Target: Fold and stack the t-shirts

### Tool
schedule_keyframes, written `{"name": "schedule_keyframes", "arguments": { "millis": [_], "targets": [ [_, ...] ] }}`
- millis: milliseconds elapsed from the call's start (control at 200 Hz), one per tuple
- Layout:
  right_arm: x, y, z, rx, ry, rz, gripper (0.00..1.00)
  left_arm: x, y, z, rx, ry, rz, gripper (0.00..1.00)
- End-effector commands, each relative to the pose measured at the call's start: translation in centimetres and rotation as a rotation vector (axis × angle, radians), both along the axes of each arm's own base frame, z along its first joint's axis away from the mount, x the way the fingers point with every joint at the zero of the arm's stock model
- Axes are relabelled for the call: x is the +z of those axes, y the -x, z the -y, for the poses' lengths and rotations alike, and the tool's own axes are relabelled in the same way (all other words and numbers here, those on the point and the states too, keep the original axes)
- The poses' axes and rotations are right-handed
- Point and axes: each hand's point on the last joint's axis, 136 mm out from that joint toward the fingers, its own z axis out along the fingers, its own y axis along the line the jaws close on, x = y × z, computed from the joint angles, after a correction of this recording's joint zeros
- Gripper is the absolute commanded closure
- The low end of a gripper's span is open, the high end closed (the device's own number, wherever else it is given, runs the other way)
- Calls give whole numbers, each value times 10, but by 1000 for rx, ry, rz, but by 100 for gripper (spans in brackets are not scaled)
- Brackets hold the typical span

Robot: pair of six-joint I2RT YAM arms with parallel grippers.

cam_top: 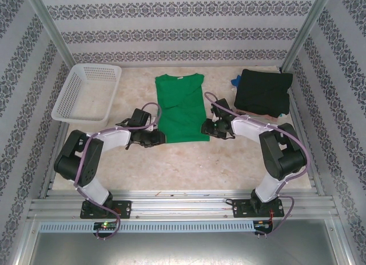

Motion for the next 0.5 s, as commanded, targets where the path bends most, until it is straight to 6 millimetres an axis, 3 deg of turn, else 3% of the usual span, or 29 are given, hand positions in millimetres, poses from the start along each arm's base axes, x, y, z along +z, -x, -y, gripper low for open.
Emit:
{"name": "schedule_keyframes", "arguments": {
  "millis": [0, 100, 170, 315, 410, 495],
  "targets": [
    [16, 3, -15, 50, -11, 40, 62, 25, -14, -3, 24, -12, 60, 72],
    [23, -1, -39, 106, -17, 69, 62, 27, -35, 4, -17, -35, 69, 71],
    [14, -4, -46, 121, -21, 48, 62, 22, -45, 14, -54, -19, 38, 75],
    [-18, -2, -28, 69, 2, -15, 63, -12, -41, 11, -42, -26, -20, 76],
    [-25, 3, -11, 31, 12, -37, 63, -31, -26, 0, -12, -26, -66, 75],
    [-25, 8, 2, 18, 22, -42, 63, -36, -16, -5, 8, -10, -74, 75]
  ]
}}
